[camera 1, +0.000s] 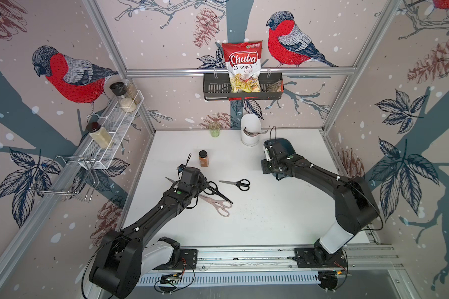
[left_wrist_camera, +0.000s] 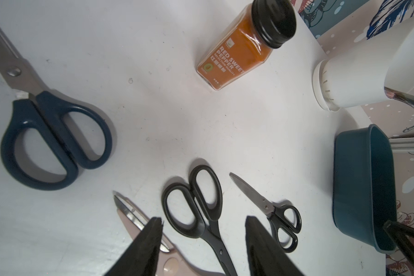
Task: Put the scissors into the storage box
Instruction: Place the scissors in the storage box, then pick up the scissors from the center of the board.
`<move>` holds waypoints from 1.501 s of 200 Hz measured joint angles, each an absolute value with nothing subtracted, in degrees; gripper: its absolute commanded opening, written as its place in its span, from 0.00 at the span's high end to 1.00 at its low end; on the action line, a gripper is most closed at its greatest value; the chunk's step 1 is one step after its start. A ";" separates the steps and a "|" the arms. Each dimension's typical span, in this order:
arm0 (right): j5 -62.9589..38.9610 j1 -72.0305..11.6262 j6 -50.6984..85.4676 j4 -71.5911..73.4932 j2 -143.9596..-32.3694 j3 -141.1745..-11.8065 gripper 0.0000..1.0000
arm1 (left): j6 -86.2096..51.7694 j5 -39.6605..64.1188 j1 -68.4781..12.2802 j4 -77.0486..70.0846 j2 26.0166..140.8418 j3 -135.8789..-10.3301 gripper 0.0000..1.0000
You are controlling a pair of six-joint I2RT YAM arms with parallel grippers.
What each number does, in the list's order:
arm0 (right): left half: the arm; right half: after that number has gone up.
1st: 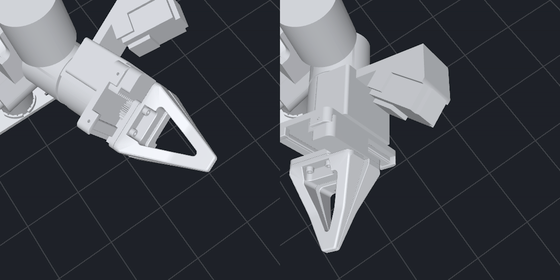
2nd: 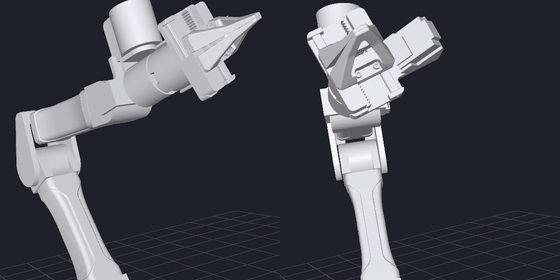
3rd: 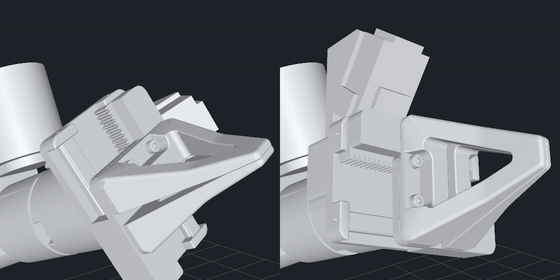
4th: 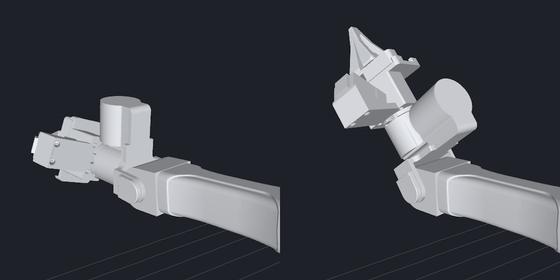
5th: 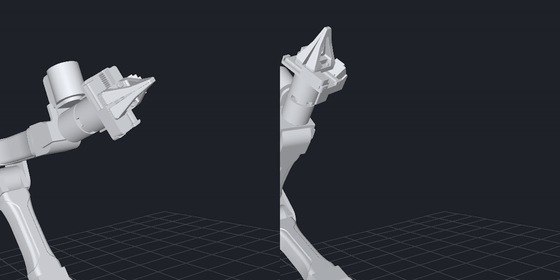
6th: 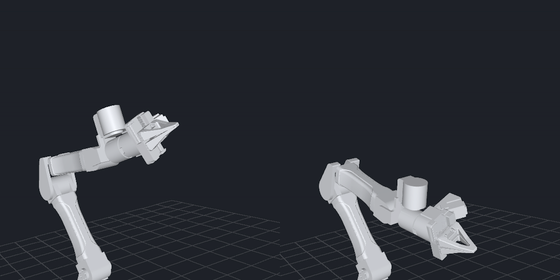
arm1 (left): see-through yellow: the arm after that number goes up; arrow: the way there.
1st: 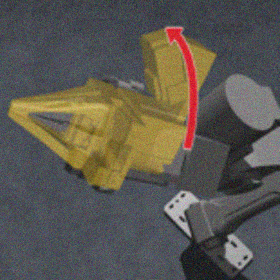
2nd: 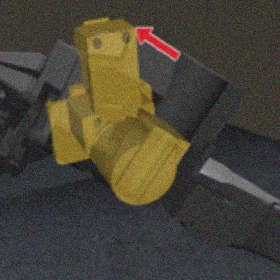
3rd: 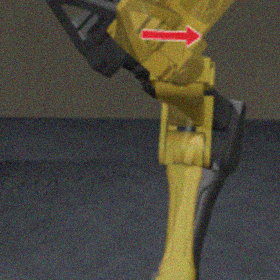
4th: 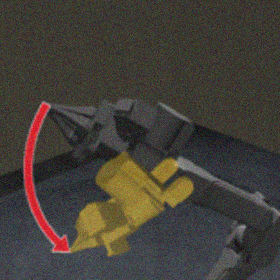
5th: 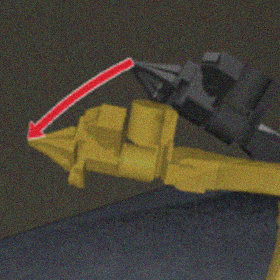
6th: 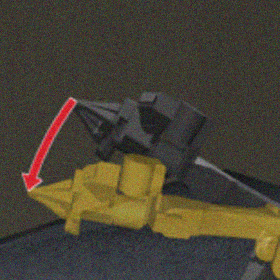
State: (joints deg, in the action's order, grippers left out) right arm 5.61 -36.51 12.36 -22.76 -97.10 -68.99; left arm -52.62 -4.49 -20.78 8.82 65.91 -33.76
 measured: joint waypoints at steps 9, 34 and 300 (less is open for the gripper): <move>4.78 -39.29 12.36 -22.96 -98.15 -69.78 0.57 | -52.69 -4.43 -20.29 8.64 65.91 -33.45 0.41; 3.55 -46.63 12.05 -25.04 -102.32 -72.64 0.57 | -52.69 -3.81 -18.87 7.97 65.65 -32.62 0.41; 6.90 -52.42 0.16 -37.71 -118.63 -84.01 0.81 | -52.69 -1.10 -12.73 7.73 60.16 -27.31 0.40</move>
